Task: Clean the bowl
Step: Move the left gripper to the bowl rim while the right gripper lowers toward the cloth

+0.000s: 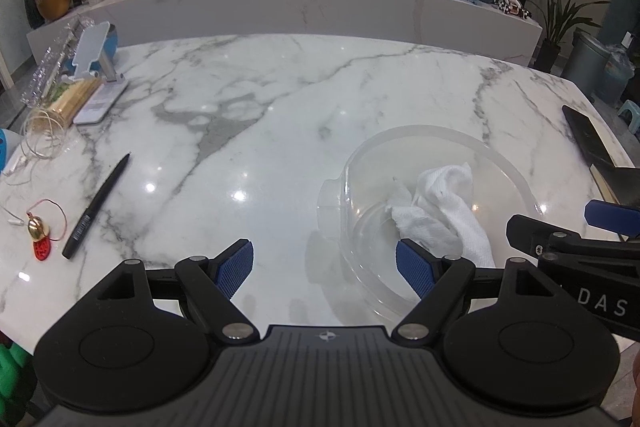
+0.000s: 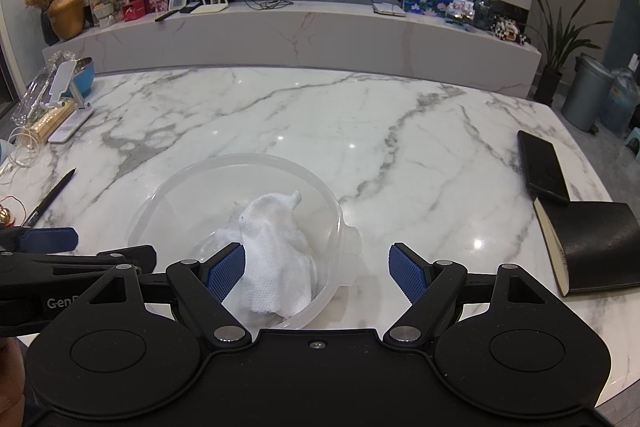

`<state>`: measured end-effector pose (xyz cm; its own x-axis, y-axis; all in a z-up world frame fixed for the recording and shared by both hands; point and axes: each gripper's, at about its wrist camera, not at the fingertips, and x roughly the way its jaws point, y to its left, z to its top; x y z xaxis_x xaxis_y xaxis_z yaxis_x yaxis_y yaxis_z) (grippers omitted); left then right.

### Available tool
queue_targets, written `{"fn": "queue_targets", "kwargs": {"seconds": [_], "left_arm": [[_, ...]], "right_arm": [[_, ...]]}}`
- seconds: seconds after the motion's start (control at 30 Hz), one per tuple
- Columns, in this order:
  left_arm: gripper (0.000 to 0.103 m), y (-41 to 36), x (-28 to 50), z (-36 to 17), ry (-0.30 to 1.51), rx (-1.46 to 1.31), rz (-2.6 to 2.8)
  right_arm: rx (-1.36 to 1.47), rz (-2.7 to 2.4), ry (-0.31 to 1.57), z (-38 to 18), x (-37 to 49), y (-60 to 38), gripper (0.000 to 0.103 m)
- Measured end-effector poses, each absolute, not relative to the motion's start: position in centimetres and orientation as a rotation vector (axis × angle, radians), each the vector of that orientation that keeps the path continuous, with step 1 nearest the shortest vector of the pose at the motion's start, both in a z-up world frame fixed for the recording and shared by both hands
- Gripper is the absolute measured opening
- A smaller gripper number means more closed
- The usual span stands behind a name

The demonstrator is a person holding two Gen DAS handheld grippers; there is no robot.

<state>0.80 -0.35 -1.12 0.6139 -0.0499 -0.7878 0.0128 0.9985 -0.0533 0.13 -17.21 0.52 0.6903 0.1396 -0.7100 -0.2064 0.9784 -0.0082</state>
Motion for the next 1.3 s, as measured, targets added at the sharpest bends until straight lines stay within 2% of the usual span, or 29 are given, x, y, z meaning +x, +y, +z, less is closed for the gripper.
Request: {"fn": "queue_targets", "kwargs": {"seconds": [0.07, 0.2, 0.33, 0.47, 0.73, 0.9, 1.3], "left_arm": [[0.078, -0.4, 1.0, -1.3, 0.917, -0.046, -0.044], [0.069, -0.7, 1.4, -1.8, 0.940, -0.026, -0.044], [0.064, -0.8, 1.9, -2.4, 0.976, -0.040, -0.063], [0.053, -1.1, 2.4, -3.0, 1.002, -0.032, -0.076], [0.047, -1.3, 2.9, -3.7, 1.041, -0.059, -0.089], [0.022, -1.5, 3.0, -3.8, 1.050, -0.050, -0.104], [0.021, -1.6, 2.3, -3.8, 1.063, -0.002, -0.122]], "right_arm": [[-0.091, 0.195, 0.787, 0.6, 0.1, -17.2, 0.077], [-0.087, 0.197, 0.785, 0.6, 0.0, -17.3, 0.077], [-0.078, 0.201, 0.784, 0.7, 0.0, -17.5, 0.077], [-0.072, 0.211, 0.783, 1.0, -0.1, -17.6, 0.077], [-0.073, 0.229, 0.788, 1.1, -0.2, -17.9, 0.077], [-0.072, 0.234, 0.793, 1.1, 0.0, -18.0, 0.077], [-0.081, 0.262, 0.804, 0.8, 0.0, -17.7, 0.077]]}}
